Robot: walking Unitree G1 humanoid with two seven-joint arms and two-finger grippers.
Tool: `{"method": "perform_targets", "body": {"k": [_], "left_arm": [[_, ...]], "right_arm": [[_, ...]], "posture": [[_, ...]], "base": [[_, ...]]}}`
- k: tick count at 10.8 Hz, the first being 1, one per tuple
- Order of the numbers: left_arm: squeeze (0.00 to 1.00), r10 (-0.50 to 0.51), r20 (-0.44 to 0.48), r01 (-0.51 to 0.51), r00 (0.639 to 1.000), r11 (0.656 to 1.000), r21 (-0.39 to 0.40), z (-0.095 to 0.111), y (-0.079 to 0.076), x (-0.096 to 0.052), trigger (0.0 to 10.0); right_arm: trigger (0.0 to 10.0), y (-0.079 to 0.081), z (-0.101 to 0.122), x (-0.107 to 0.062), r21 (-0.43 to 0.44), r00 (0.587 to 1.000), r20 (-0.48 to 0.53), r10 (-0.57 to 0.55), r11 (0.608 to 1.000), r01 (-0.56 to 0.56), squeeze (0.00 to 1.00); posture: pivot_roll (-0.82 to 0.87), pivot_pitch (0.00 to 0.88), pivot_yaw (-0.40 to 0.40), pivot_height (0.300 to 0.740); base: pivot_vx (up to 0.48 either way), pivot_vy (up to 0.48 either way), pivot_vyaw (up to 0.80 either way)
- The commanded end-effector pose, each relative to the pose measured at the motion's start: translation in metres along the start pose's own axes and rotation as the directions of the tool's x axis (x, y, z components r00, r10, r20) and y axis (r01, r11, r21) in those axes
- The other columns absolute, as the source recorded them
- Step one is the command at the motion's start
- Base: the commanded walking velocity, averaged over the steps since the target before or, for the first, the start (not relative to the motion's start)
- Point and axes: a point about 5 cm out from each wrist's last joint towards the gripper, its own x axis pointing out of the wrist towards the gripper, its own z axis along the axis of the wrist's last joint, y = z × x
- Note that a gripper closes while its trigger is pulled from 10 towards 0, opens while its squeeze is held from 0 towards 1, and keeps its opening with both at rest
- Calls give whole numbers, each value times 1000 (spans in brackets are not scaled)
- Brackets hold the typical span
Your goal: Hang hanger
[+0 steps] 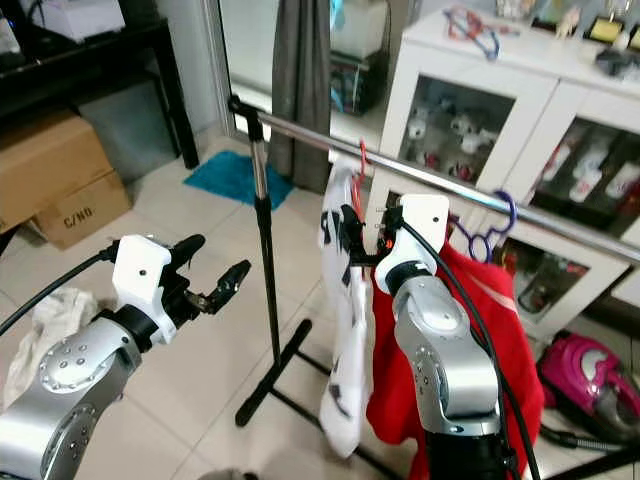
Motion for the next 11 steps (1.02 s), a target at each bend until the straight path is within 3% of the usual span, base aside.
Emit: {"method": "perform_targets", "body": {"k": [1,3,5,6,7,9,11], "left_arm": [[0,-23,14,23,1000,1000,0,5,-3,0,10000],[0,-83,6,83,997,997,-1,4,-8,-2,10000],[0,-203,-29,203,979,979,-3,0,-18,-4,10000],[0,-226,-38,226,973,974,-8,-1,-20,-4,10000],[0,-251,-45,251,967,968,-3,-1,-21,-4,10000],[0,-266,-52,266,963,964,4,-2,-20,-3,10000],[0,-272,-57,273,961,962,5,-2,-20,-4,10000]], "right_arm": [[10000,1,4,-1,-16,1000,21,1,1000,0,1000],[10000,4,5,4,-25,1000,8,11,1000,-11,1000],[10000,8,6,21,-44,999,-39,-6,999,4,1000],[10000,10,6,30,-56,998,-69,-3,998,-1,0],[10000,14,6,43,-27,992,-126,31,999,-35,0],[10000,24,14,59,5,982,-149,120,993,-120,0],[10000,25,13,73,-23,974,-203,100,994,-106,0]], "posture": [[142,11,-29,740],[144,18,-31,740],[149,23,-28,740],[149,24,-27,740],[152,23,-29,740],[156,21,-30,740],[160,21,-34,740]], "base": [[0,0,0],[0,0,0],[0,0,0],[0,0,0],[0,0,0],[0,0,0],[0,0,0]]}}
